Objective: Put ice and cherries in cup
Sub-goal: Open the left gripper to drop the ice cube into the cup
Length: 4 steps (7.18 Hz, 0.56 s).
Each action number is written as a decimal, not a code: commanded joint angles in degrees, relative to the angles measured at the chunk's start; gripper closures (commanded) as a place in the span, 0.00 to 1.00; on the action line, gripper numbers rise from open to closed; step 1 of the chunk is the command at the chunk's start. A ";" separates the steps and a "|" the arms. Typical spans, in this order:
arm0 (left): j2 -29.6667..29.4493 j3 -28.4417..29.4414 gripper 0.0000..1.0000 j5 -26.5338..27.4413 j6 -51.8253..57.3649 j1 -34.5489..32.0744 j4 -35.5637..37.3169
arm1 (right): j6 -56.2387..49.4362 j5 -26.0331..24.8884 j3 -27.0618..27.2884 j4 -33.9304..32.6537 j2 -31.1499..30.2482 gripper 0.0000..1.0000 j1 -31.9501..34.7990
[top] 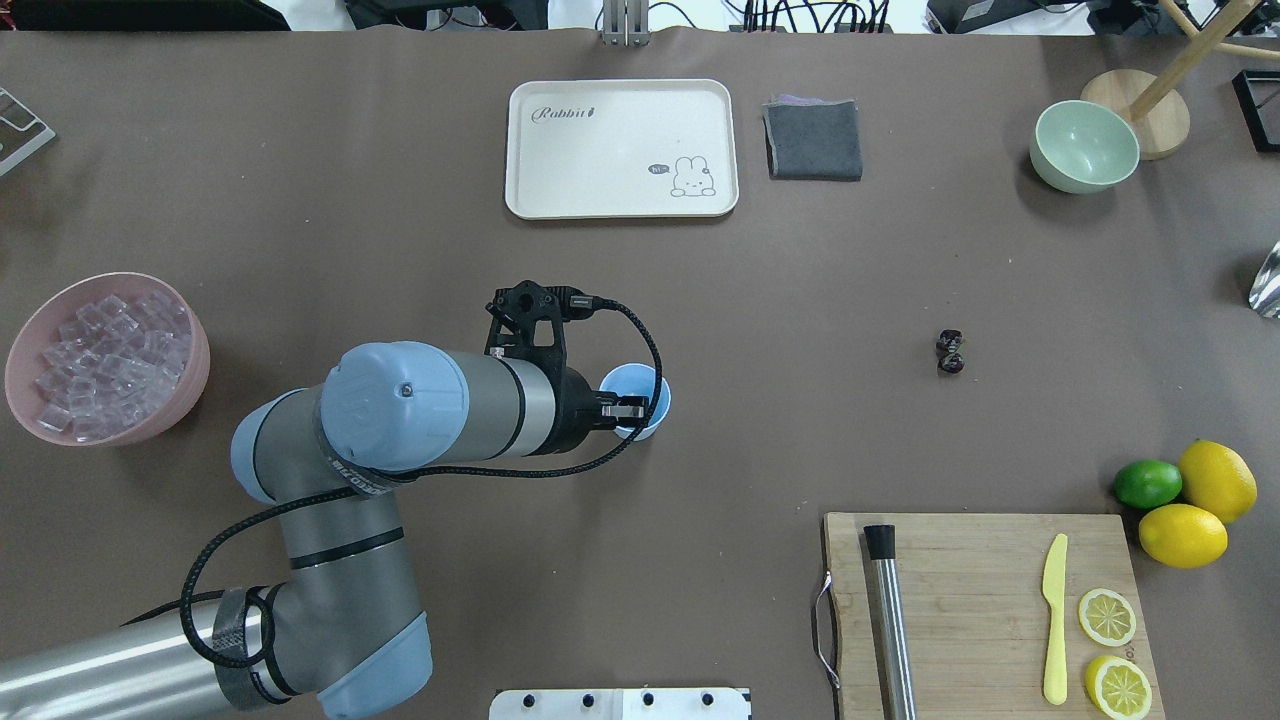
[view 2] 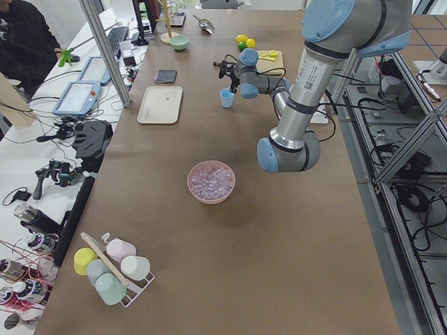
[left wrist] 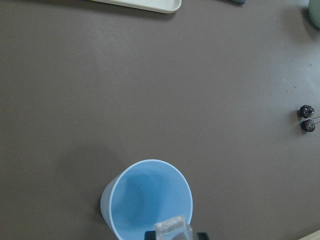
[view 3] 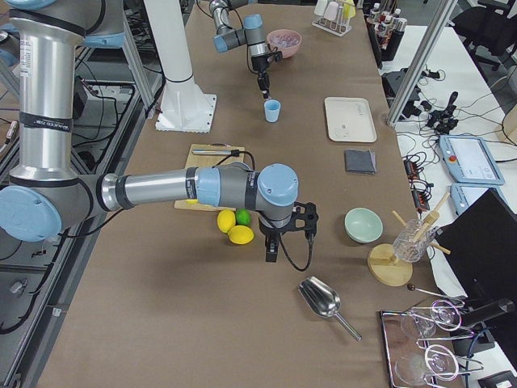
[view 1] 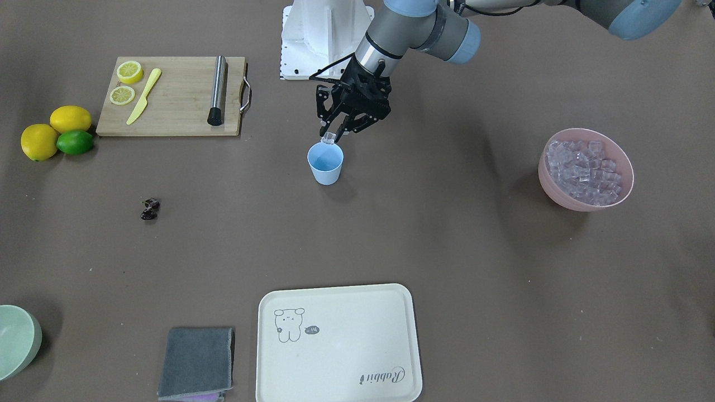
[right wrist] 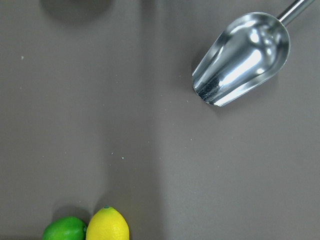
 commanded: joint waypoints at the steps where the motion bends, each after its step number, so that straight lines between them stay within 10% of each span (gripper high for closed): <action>1: -0.56 1.03 0.43 0.30 -0.13 0.03 -0.01 | 0.00 0.09 0.04 0.00 -0.04 0.00 0.00; 2: -0.56 0.94 0.03 0.30 -0.13 -0.06 -0.09 | -0.09 0.09 0.04 0.00 -0.04 0.00 0.00; 4: -0.56 0.59 0.03 1.26 -0.13 -0.58 -0.01 | 0.00 0.09 0.04 0.00 -0.04 0.00 0.00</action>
